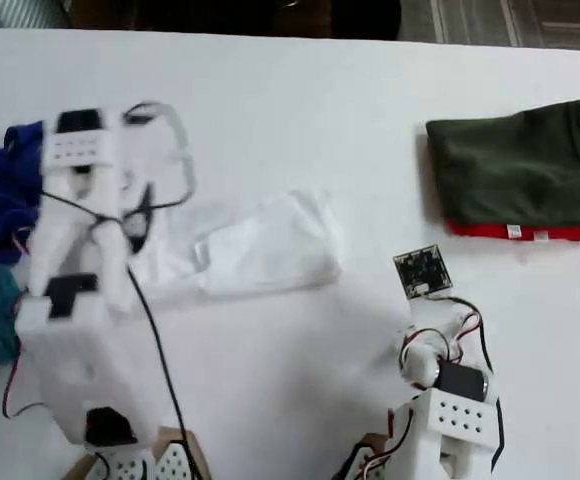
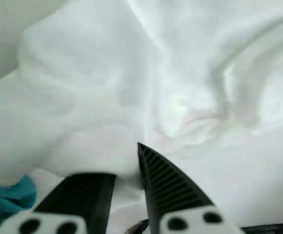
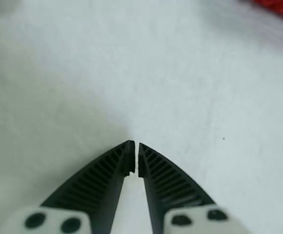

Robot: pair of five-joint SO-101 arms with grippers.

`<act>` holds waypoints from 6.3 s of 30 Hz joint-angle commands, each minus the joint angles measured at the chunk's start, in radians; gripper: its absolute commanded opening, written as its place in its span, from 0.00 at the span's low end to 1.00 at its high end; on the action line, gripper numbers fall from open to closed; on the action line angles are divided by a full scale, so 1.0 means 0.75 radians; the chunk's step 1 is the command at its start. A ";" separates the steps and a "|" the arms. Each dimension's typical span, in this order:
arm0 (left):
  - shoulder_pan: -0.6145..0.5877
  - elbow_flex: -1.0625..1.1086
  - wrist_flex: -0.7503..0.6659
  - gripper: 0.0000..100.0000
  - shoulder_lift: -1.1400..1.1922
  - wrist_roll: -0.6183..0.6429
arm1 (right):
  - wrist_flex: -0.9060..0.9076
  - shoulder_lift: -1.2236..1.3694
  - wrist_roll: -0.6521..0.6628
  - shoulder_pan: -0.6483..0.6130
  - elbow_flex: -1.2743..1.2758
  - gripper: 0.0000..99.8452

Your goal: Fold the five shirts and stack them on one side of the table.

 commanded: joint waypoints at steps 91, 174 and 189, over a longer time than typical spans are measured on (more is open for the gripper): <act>-1.041 1.623 -1.099 0.03 -0.988 -0.065 | 0.069 1.644 -0.319 -1.136 -1.833 0.02; -1.035 1.744 -1.252 0.03 -0.986 0.074 | 1.181 2.456 -0.291 -1.147 -2.979 0.02; -1.035 1.744 -1.252 0.03 -0.986 0.074 | 0.832 2.466 -0.223 -1.353 -2.557 0.02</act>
